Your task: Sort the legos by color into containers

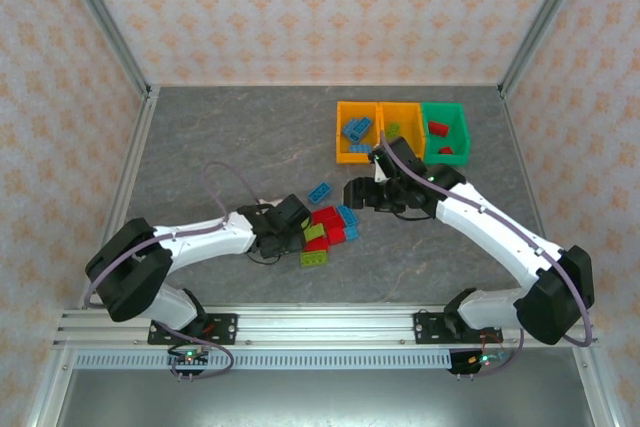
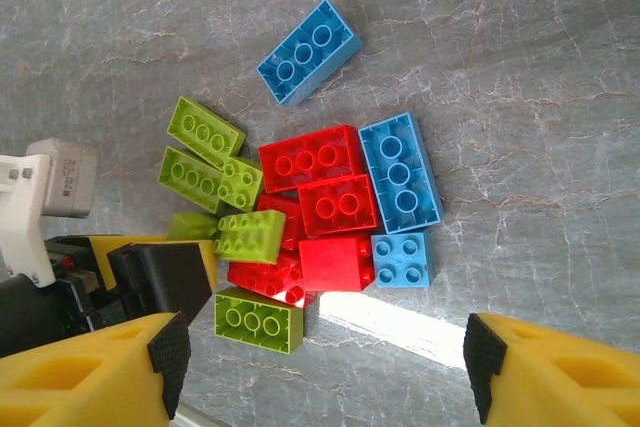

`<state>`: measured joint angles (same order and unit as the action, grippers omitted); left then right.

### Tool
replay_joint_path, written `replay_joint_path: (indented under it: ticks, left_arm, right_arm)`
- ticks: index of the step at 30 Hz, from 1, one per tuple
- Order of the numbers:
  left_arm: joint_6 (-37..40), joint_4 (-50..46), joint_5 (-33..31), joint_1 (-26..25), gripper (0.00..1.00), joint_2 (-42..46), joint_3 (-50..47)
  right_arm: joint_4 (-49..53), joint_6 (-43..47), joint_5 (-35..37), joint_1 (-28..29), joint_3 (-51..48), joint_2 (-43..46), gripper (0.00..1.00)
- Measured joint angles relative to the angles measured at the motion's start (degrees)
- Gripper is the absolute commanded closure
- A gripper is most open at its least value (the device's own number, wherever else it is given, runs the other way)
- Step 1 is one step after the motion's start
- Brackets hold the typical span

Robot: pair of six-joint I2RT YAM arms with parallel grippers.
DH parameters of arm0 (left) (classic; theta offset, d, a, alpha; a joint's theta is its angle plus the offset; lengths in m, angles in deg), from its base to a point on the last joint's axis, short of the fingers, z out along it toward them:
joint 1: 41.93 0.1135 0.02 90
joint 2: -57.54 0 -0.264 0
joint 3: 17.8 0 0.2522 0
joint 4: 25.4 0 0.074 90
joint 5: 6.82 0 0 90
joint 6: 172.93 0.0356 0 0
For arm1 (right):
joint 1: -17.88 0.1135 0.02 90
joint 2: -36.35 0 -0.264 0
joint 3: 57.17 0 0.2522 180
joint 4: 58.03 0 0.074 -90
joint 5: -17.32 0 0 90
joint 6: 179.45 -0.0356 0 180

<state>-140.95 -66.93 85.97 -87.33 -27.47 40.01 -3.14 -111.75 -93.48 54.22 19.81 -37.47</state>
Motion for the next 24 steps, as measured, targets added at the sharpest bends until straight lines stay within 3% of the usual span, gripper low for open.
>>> replay_joint_path:
  ticks: [15, 20, 24]
  left_arm:
    - [3.15, 0.00, -1.03, 0.00, 0.47, -2.16, -0.59]
    - [4.92, -2.25, -2.36, -0.39, 0.65, -3.80, 0.92]
    - [6.38, -3.13, -2.60, -0.42, 0.72, -4.02, 1.40]
  right_arm:
    - [0.02, -0.15, 0.00, 0.00, 1.40, -1.77, 0.26]
    - [0.04, -0.13, 0.00, 0.00, 1.40, -1.77, 0.25]
    - [0.13, 0.07, -0.28, 0.00, 1.40, -1.77, 0.26]
